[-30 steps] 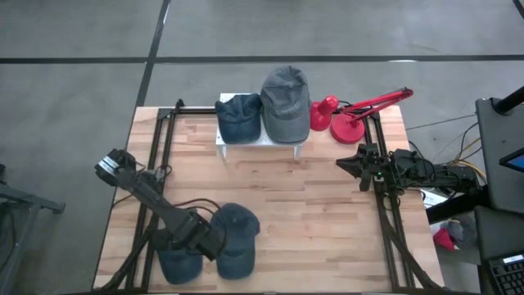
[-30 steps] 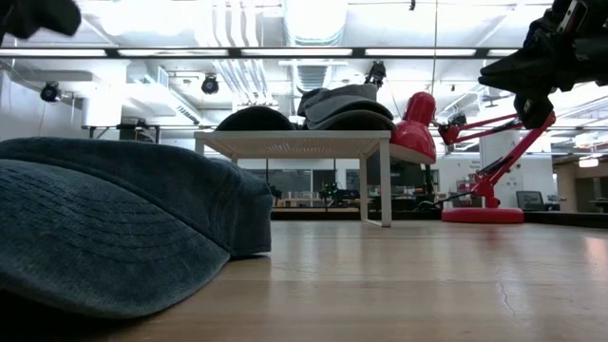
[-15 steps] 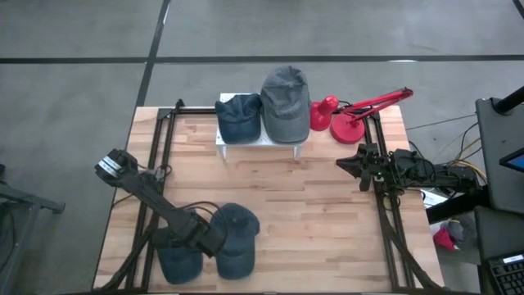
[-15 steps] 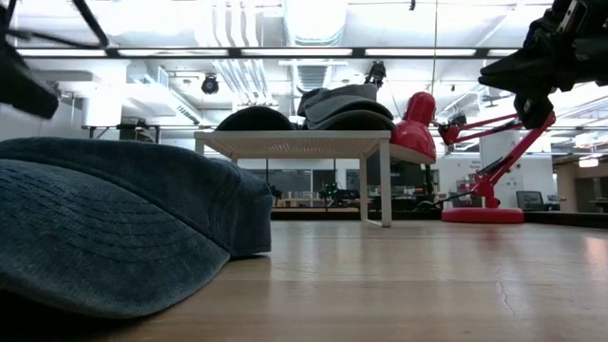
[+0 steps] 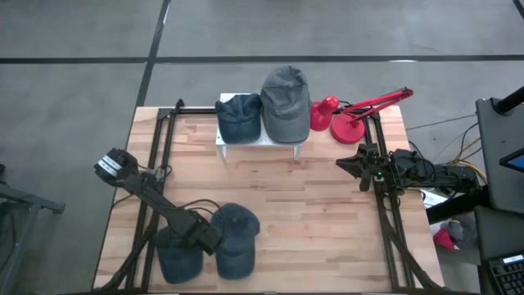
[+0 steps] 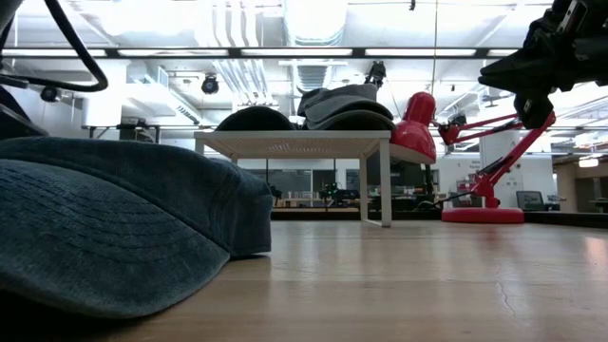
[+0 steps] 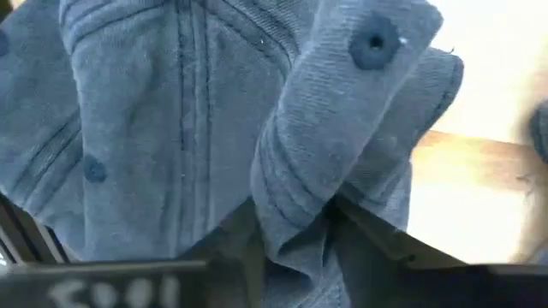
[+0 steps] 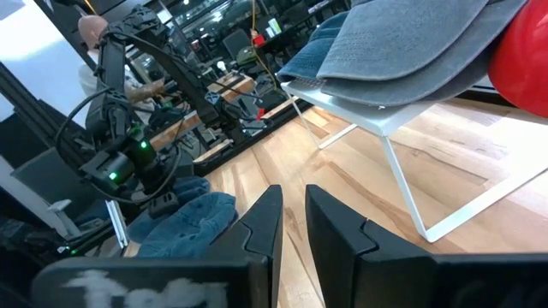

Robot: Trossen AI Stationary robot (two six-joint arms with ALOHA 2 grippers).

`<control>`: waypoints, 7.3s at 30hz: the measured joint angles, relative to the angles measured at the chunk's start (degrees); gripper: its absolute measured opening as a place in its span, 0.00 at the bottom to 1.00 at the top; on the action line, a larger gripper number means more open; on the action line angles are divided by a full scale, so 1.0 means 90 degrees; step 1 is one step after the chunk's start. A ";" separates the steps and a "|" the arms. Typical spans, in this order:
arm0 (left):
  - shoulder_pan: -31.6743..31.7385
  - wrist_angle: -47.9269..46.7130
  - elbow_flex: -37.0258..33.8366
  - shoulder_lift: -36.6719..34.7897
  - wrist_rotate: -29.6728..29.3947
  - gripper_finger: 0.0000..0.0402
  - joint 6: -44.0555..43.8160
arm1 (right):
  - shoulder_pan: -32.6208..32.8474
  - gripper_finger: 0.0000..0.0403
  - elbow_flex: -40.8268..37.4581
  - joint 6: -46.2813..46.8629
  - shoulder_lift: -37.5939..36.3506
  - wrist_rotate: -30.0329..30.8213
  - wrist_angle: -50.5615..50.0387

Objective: Pick & Place hat
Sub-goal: Stack the left blue cap on top of the blue cap on the shelf, then stack the blue cap on top of the blue cap on the shelf

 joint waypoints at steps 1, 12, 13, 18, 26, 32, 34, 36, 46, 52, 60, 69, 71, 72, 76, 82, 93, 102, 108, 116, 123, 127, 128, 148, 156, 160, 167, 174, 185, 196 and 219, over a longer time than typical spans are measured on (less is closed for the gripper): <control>0.0000 -0.0001 0.0006 0.0002 -0.0012 0.25 0.0022 | -0.0002 0.13 0.0000 0.0000 0.0000 0.0000 0.0000; -0.0002 -0.0117 0.0062 0.0010 -0.0122 0.01 0.0406 | -0.0002 0.13 0.0000 0.0000 0.0001 0.0000 0.0002; -0.0002 -0.0137 0.0090 0.0010 -0.0125 0.01 0.0427 | -0.0001 0.13 0.0000 0.0000 0.0001 -0.0002 0.0001; -0.0010 -0.0307 0.0369 -0.0148 -0.0181 0.00 0.0480 | 0.0000 0.13 0.0000 0.0000 0.0002 -0.0002 0.0002; -0.0044 -0.2298 0.1558 -0.0478 -0.0291 0.00 0.0614 | -0.0001 0.13 -0.0001 0.0000 0.0002 -0.0002 0.0002; -0.0053 -0.4033 0.2929 -0.0522 -0.1010 0.00 0.0649 | 0.0000 0.13 0.0000 0.0000 0.0002 -0.0002 0.0002; -0.0053 -0.4490 0.3391 -0.0522 -0.1620 0.00 0.0644 | 0.0000 0.13 0.0000 0.0000 0.0002 -0.0002 0.0000; -0.0046 -0.4589 0.3718 -0.0550 -0.2217 0.00 0.0663 | 0.0000 0.13 0.0000 0.0000 0.0002 -0.0002 0.0000; 0.0094 -0.4575 0.4058 -0.0617 -0.4683 0.00 0.0979 | -0.0001 0.13 0.0000 0.0000 0.0002 -0.0002 -0.0002; 0.0222 -0.4573 0.4058 -0.0614 -0.5902 0.00 0.1094 | -0.0002 0.13 0.0000 0.0000 0.0002 -0.0002 0.0000; 0.0731 -0.4573 0.4255 -0.0624 -0.7078 0.00 0.1841 | -0.0002 0.13 0.0000 0.0000 0.0002 -0.0002 0.0000; 0.1855 -0.4571 0.5535 -0.0635 -0.7986 0.00 0.4312 | 0.0000 0.13 0.0000 0.0000 0.0002 -0.0002 -0.0002; 0.2186 -0.4572 0.5797 -0.0636 -0.7986 0.00 0.4850 | -0.0001 0.13 0.0000 0.0000 0.0001 -0.0002 -0.0001; 0.2358 -0.4577 0.5921 -0.0618 -0.7984 0.00 0.5101 | 0.0000 0.13 0.0000 0.0000 0.0002 -0.0002 -0.0002; 0.3013 -0.4470 0.6368 -0.0539 -0.7908 0.00 0.6034 | -0.0002 0.13 0.0000 0.0000 0.0000 -0.0002 0.0000; 0.3853 -0.3775 0.6873 -0.0371 -0.7704 0.00 0.7565 | 0.0000 0.13 0.0000 0.0000 0.0002 -0.0002 -0.0002; 0.4943 -0.3433 0.8183 0.0539 -0.7159 0.00 0.9046 | -0.0002 0.13 0.0000 0.0000 0.0000 -0.0002 0.0000; 0.5690 -0.3887 0.8750 0.1144 -0.6822 0.00 0.9422 | 0.0000 0.13 0.0000 0.0000 0.0003 0.0000 -0.0005; 0.6254 -0.3983 0.8781 0.1313 -0.6328 0.00 0.9572 | -0.0002 0.13 0.0000 0.0000 0.0002 0.0002 -0.0005; 0.6353 -0.3996 0.8762 0.1632 -0.5998 0.00 0.9601 | -0.0002 0.13 0.0000 0.0000 0.0002 0.0029 -0.0004; 0.6416 -0.3992 0.8762 0.1829 -0.5785 0.00 0.9395 | -0.0002 0.13 0.0000 0.0000 0.0002 0.0034 -0.0005; 0.6424 -0.4009 0.8762 0.1798 -0.5709 0.00 0.9245 | -0.0002 0.13 0.0000 0.0000 0.0002 0.0044 -0.0004; 0.6421 -0.4010 0.8762 0.1779 -0.5697 0.00 0.9212 | -0.0002 0.13 0.0000 0.0000 0.0002 0.0048 -0.0003; 0.6319 -0.4404 0.8854 0.1746 -0.5335 0.00 0.8736 | 0.0000 0.13 0.0000 -0.0029 0.0002 0.0420 -0.0012; 0.6326 -0.4296 0.8849 0.2084 -0.5225 0.00 0.8775 | -0.0002 0.13 0.0000 -0.0027 0.0002 0.0678 -0.0012; 0.6337 -0.4045 0.8844 0.2142 -0.5228 0.00 0.8766 | -0.0002 0.13 0.0000 -0.0026 0.0000 0.0675 -0.0010; 0.6391 -0.3497 0.8844 0.2164 -0.5223 0.04 0.8758 | 0.0000 0.13 0.0000 0.0000 0.0000 0.0670 -0.0010; 0.6419 -0.3712 0.8844 0.2161 -0.5064 0.17 0.8738 | -0.0001 0.13 0.0000 0.0000 0.0000 0.0668 -0.0012; 0.6431 -0.3956 0.8844 0.2052 -0.5060 0.22 0.8632 | -0.0002 0.13 0.0000 -0.0017 0.0000 0.0665 -0.0012; 0.6354 -0.3973 0.8844 0.1735 -0.5108 0.22 0.9012 | 0.0000 0.13 0.0000 -0.0010 0.0000 0.0664 -0.0012; 0.4055 -0.4575 0.8218 0.1467 -0.3317 0.22 0.7385 | 0.0000 0.13 0.0000 -0.0022 0.0000 0.0661 -0.0017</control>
